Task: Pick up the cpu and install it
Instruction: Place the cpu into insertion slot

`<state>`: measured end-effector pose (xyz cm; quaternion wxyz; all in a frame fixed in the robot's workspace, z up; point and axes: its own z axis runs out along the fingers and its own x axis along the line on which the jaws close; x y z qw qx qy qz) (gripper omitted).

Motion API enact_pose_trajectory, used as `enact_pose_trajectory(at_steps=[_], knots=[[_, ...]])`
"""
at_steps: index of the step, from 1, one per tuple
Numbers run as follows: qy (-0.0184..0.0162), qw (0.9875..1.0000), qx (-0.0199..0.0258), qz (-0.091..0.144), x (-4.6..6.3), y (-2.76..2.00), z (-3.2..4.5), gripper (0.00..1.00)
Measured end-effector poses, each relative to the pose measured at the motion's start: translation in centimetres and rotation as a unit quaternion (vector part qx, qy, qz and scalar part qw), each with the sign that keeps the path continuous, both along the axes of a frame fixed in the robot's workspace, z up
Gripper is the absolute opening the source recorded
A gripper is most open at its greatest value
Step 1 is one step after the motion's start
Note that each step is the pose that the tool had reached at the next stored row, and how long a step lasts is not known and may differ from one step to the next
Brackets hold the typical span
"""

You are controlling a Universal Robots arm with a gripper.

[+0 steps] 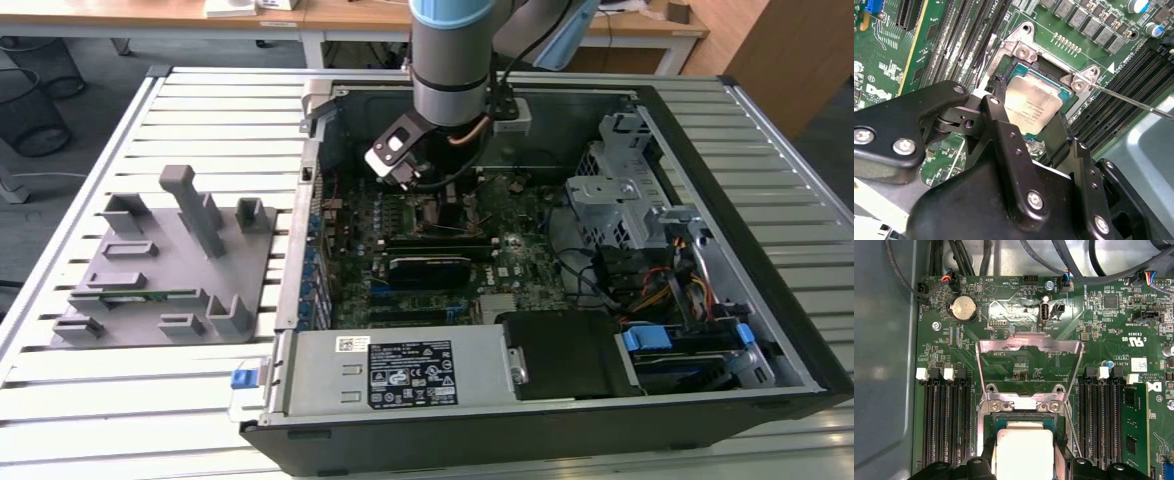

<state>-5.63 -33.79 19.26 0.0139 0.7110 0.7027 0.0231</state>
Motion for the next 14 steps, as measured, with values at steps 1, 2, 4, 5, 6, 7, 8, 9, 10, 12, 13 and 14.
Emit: enact_pose_trajectory(at_steps=[1,2,4,5,6,7,8,9,10,12,13,14], knots=[[0.0000,1.0000,0.0000,0.000,0.02,0.00,0.00,0.54],[0.0001,1.0000,0.0000,0.000,0.04,0.00,0.01,0.54],[0.0001,1.0000,-0.0001,0.000,0.05,0.00,0.00,0.54],[0.0001,1.0000,-0.0001,0.000,0.05,0.00,0.00,0.54],[0.0001,1.0000,-0.0001,0.000,0.05,0.00,-0.02,0.54],[0.0001,1.0000,-0.0001,0.000,0.05,0.00,-0.05,0.54],[0.0001,1.0000,-0.0001,0.000,0.05,0.00,-0.08,0.54],[0.0002,1.0000,-0.0002,0.000,0.05,-0.01,-0.12,0.54],[0.0003,1.0000,-0.0003,0.000,0.05,-0.01,-0.15,0.54],[0.0003,1.0000,-0.0004,0.000,0.04,-0.01,-0.19,0.54],[0.0002,1.0000,-0.0003,0.000,0.05,-0.01,-0.20,0.54],[0.0002,1.0000,-0.0002,0.000,0.05,0.00,-0.21,0.54]])
